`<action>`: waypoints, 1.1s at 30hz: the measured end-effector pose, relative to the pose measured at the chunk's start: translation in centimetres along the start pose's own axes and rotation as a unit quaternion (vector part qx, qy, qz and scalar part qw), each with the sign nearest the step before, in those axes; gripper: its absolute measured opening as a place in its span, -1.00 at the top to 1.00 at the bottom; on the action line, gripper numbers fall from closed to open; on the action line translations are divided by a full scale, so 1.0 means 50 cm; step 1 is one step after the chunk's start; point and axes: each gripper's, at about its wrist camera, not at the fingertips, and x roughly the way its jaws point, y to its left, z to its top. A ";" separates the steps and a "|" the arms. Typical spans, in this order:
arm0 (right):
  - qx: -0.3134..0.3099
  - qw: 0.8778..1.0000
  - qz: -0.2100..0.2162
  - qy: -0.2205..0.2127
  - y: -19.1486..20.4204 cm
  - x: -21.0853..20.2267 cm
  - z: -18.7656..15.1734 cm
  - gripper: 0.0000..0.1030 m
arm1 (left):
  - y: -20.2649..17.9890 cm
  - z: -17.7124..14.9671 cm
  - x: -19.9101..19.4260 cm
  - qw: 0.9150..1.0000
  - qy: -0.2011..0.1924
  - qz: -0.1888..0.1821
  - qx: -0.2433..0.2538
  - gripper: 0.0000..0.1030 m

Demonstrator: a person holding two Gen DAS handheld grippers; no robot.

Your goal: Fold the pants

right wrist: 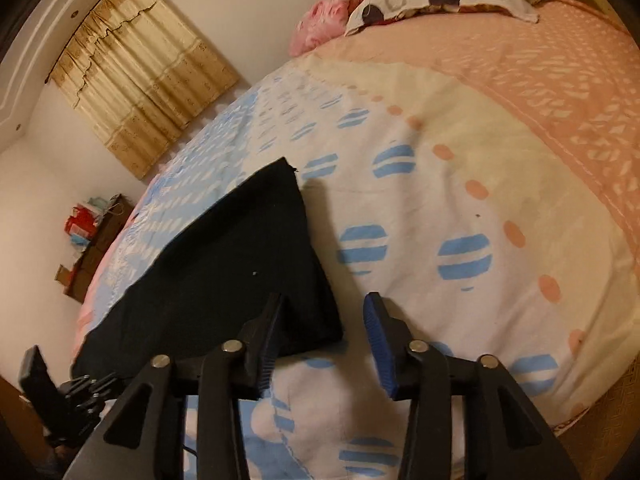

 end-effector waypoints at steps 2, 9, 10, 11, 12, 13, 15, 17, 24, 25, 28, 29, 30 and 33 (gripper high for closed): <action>0.000 1.000 0.000 -0.002 0.000 -0.001 0.003 0.19 | -0.005 -0.006 -0.006 1.000 -0.002 0.007 -0.001 0.86; 0.047 0.998 0.043 -0.025 -0.027 -0.033 -0.003 0.18 | 0.036 -0.014 -0.075 0.998 -0.038 0.045 -0.031 0.61; 0.055 0.997 0.051 -0.027 -0.029 -0.036 -0.009 0.17 | 0.046 -0.014 -0.080 0.997 -0.042 0.053 -0.036 0.50; 0.061 0.996 0.056 -0.028 -0.033 -0.036 -0.014 0.16 | 0.066 -0.016 -0.086 0.995 -0.045 0.070 -0.046 0.46; 0.066 0.996 0.060 -0.026 -0.035 -0.035 -0.021 0.16 | 0.088 -0.020 -0.087 0.994 -0.042 0.087 -0.057 0.46; 0.069 0.995 0.063 -0.024 -0.036 -0.034 -0.028 0.16 | 0.101 -0.024 -0.087 0.993 -0.038 0.096 -0.063 0.46; 0.071 0.995 0.074 -0.022 -0.035 -0.029 -0.040 0.16 | 0.136 -0.040 -0.086 0.989 -0.028 0.118 -0.080 0.46; 0.071 0.994 0.085 -0.018 -0.030 -0.023 -0.049 0.16 | 0.168 -0.066 -0.075 0.987 -0.002 0.120 -0.104 0.46; 0.106 0.988 0.113 -0.027 -0.037 -0.010 -0.063 0.16 | 0.171 -0.113 -0.084 0.986 -0.006 0.079 -0.143 0.46; 0.113 0.986 0.116 -0.032 -0.039 -0.009 -0.064 0.16 | 0.167 -0.113 -0.085 0.986 -0.007 0.078 -0.144 0.46; 0.122 0.984 0.120 -0.048 -0.040 -0.005 -0.067 0.16 | 0.160 -0.099 -0.097 0.987 -0.020 0.067 -0.145 0.46; 0.123 0.984 0.119 -0.052 -0.038 -0.003 -0.067 0.16 | 0.152 -0.084 -0.107 0.987 -0.036 0.061 -0.144 0.46; 0.123 0.984 0.118 -0.057 -0.036 -0.001 -0.069 0.16 | 0.145 -0.076 -0.114 0.987 -0.043 0.059 -0.141 0.46; 0.131 0.982 0.118 -0.073 -0.045 -0.006 -0.077 0.17 | 0.117 -0.039 -0.111 0.989 -0.062 0.047 -0.128 0.33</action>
